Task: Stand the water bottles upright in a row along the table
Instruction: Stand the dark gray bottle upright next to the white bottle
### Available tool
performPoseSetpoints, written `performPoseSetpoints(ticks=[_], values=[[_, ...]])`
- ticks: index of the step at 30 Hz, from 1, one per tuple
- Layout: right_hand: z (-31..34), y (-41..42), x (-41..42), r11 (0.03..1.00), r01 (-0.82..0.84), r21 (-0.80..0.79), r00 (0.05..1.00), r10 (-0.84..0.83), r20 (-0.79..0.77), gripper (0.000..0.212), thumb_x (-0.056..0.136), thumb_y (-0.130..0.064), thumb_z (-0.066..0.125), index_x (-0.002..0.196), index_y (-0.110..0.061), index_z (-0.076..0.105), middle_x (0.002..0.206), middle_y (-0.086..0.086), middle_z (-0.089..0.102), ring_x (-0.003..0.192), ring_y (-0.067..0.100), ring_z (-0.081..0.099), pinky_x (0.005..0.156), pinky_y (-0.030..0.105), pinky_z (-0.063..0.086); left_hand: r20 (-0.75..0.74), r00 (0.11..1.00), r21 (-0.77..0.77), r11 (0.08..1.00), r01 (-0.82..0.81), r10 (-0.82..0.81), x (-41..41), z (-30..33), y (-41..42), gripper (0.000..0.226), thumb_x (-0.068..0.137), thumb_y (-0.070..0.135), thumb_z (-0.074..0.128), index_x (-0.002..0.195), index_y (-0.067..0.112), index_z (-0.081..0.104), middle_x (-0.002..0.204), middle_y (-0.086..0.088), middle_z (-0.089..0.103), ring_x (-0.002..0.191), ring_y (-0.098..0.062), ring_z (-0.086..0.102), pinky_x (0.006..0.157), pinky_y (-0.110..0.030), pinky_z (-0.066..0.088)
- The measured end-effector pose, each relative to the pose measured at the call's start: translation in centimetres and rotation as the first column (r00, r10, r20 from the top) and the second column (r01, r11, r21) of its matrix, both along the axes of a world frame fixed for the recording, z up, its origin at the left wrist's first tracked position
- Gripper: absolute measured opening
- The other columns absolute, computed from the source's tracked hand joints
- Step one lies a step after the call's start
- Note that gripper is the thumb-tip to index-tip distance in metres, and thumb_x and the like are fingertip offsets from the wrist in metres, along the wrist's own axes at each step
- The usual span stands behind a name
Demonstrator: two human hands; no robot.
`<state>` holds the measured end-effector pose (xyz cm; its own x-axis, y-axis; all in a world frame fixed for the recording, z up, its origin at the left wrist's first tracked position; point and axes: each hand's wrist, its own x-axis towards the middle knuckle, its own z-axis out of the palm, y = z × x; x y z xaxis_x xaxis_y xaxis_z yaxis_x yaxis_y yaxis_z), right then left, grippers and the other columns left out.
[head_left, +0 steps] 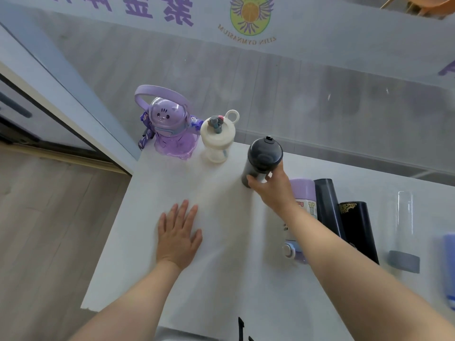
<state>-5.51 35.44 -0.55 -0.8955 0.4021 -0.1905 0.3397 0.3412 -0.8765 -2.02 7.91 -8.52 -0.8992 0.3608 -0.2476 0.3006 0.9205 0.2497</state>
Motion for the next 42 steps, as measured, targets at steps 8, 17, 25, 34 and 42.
performPoseSetpoints(ticks=[8,17,25,34,42], values=[[-0.8,1.0,-4.4,0.998,0.056,0.023,0.998,-0.056,0.011,0.061,0.077,-0.019,0.075,0.129,-0.019,0.043,0.099,-0.027,0.053,0.092,0.009,0.055,0.086,0.023,0.047,-0.052,0.999,0.026,1.000,-0.007,0.008,-0.1,-0.6,-0.1,0.063,0.083,0.039,0.038,0.145,0.027,0.035,0.154,-0.001,0.031,0.141,-0.025,0.025,0.112,-0.051,0.019],[-1.3,1.7,-7.4,0.998,0.054,-0.025,0.999,-0.054,0.002,0.065,0.071,-0.028,0.074,0.127,-0.026,0.041,0.114,-0.006,0.058,0.103,0.012,0.056,0.088,0.024,0.046,-0.057,0.998,0.032,0.999,-0.005,0.007,-0.2,-0.7,-0.2,0.064,0.083,0.039,0.040,0.145,0.027,0.034,0.156,0.002,0.027,0.143,-0.023,0.023,0.113,-0.051,0.017],[-1.0,1.9,-7.5,0.999,0.018,-0.038,1.000,-0.018,-0.007,0.069,0.073,-0.022,0.074,0.133,-0.022,0.038,0.119,-0.005,0.056,0.107,0.012,0.053,0.085,0.013,0.039,-0.040,0.999,0.025,1.000,-0.007,0.008,-0.2,-0.6,-0.1,0.064,0.083,0.039,0.039,0.146,0.027,0.033,0.156,0.002,0.026,0.143,-0.023,0.022,0.114,-0.050,0.016],[-0.1,3.2,-4.4,0.998,-0.025,-0.060,0.990,0.033,0.137,0.094,0.079,-0.018,0.077,0.149,-0.024,0.015,0.146,0.000,0.038,0.131,0.018,0.038,0.098,0.028,0.036,-0.013,1.000,0.020,1.000,-0.008,0.008,-0.1,0.0,-0.1,0.062,0.084,0.039,0.037,0.144,0.026,0.035,0.154,0.000,0.030,0.141,-0.025,0.025,0.113,-0.049,0.017],[2.4,3.9,5.7,0.990,-0.028,0.135,0.998,0.020,0.060,0.063,0.088,-0.005,0.058,0.144,-0.018,0.033,0.144,-0.004,0.040,0.132,0.009,0.036,0.106,0.020,0.030,0.041,0.993,0.087,0.989,-0.117,0.114,-0.1,0.7,1.1,0.069,0.077,0.042,0.030,0.143,0.023,0.037,0.154,-0.002,0.030,0.142,-0.025,0.021,0.114,-0.047,0.011]])
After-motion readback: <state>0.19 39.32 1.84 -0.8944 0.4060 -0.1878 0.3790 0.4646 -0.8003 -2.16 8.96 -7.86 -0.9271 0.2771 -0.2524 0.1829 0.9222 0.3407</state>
